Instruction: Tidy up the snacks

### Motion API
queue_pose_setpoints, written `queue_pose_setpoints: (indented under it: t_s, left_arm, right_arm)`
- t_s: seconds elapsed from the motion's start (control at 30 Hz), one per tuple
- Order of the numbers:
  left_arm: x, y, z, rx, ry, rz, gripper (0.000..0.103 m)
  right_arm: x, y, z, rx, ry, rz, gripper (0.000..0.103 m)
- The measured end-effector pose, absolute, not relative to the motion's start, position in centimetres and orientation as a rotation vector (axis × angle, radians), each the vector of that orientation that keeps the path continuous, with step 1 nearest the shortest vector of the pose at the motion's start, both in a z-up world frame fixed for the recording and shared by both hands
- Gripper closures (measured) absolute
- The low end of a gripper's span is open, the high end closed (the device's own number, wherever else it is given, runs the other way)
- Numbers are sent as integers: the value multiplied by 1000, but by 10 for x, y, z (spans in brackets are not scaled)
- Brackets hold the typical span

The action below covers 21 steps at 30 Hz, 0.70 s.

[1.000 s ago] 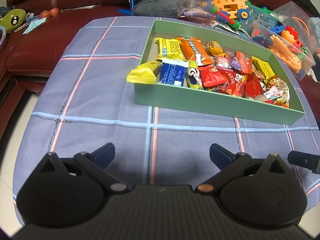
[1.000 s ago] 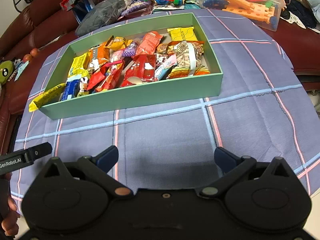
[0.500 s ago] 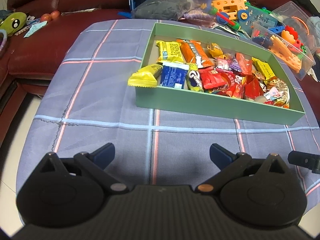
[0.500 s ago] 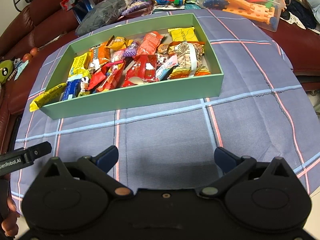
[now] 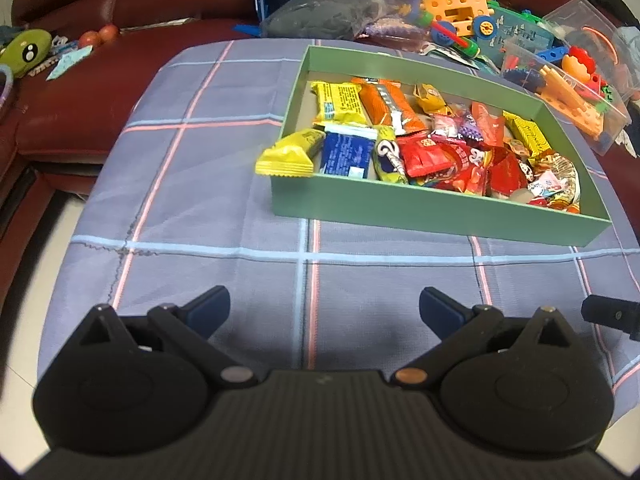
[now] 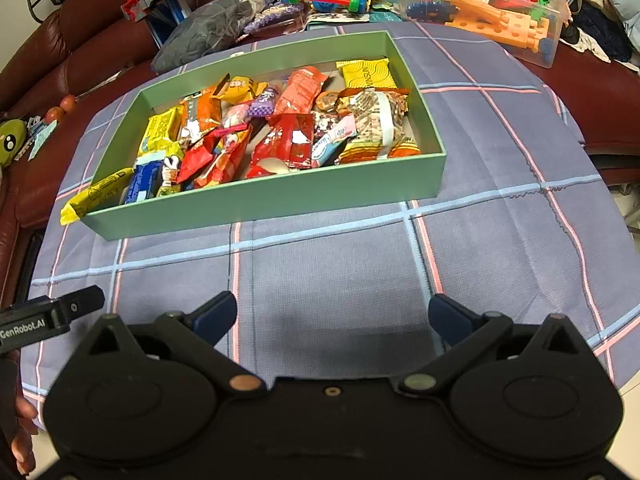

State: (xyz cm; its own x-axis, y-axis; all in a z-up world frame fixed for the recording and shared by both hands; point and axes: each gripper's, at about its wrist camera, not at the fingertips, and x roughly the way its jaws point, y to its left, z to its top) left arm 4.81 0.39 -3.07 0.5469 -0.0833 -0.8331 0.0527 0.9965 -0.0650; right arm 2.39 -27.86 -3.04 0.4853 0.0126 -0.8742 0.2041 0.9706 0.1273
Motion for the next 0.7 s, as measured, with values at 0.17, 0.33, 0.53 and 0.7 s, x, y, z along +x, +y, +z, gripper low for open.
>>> queue_pose_setpoints:
  t_s: [0.17, 0.33, 0.53, 0.7]
  left_arm:
    - [49, 0, -27, -11, 983, -89, 0]
    - [50, -1, -24, 0, 979, -94, 0]
    - [53, -1, -18, 16, 968, -92, 0]
    - [54, -4, -15, 35, 961, -90, 0]
  right_arm:
    - [25, -279, -27, 222, 1059, -121, 0]
    - [26, -279, -24, 217, 1059, -125, 0]
    - [27, -280, -22, 212, 1054, -130, 0]
    - [28, -281, -20, 208, 1051, -135, 0]
